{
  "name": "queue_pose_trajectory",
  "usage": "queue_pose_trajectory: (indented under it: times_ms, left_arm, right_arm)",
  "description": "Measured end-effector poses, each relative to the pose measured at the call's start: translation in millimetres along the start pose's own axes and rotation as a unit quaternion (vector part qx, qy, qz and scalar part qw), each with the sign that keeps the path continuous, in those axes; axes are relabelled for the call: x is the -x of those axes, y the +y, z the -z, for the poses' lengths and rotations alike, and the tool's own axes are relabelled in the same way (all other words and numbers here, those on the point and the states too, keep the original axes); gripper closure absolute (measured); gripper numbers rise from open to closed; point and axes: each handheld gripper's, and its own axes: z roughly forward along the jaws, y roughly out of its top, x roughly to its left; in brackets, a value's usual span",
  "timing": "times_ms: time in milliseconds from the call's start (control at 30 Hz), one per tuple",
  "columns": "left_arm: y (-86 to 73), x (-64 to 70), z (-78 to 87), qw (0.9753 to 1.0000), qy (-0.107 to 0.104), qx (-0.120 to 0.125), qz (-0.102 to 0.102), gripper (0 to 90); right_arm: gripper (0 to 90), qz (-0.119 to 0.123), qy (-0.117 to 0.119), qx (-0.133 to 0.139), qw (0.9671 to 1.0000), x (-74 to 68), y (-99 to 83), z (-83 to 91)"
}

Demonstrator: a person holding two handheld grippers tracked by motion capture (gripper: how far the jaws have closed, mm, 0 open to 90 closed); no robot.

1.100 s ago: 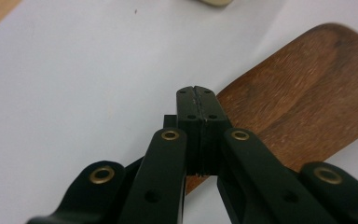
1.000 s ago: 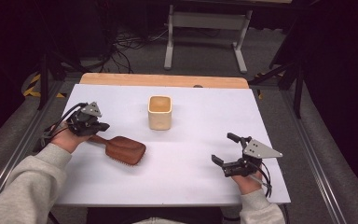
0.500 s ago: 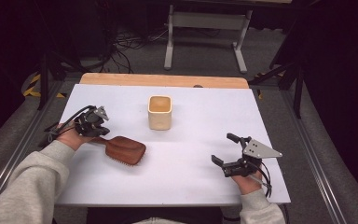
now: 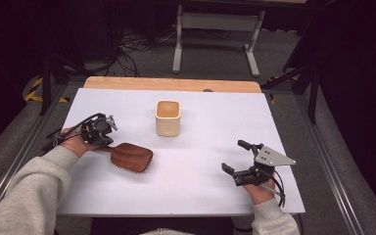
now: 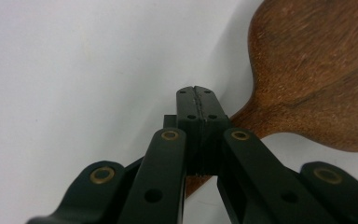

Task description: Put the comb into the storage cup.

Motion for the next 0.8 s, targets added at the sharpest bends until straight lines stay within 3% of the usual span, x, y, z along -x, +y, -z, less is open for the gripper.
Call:
queue_pose_trajectory:
  times_ms: [200,800]
  left_arm:
    - [-3.2,4.9,0.5,0.9997,-0.011,-0.020,-0.009,90.0]
    - [-18.3,21.1,4.9,0.9976,-0.050,-0.045,-0.019,90.0]
  right_arm:
    - [1.0,0.000,0.001,-0.001,1.0000,-0.2,-0.1,-0.2]
    - [1.1,-0.002,0.003,-0.001,1.0000,-0.5,-0.3,-1.2]
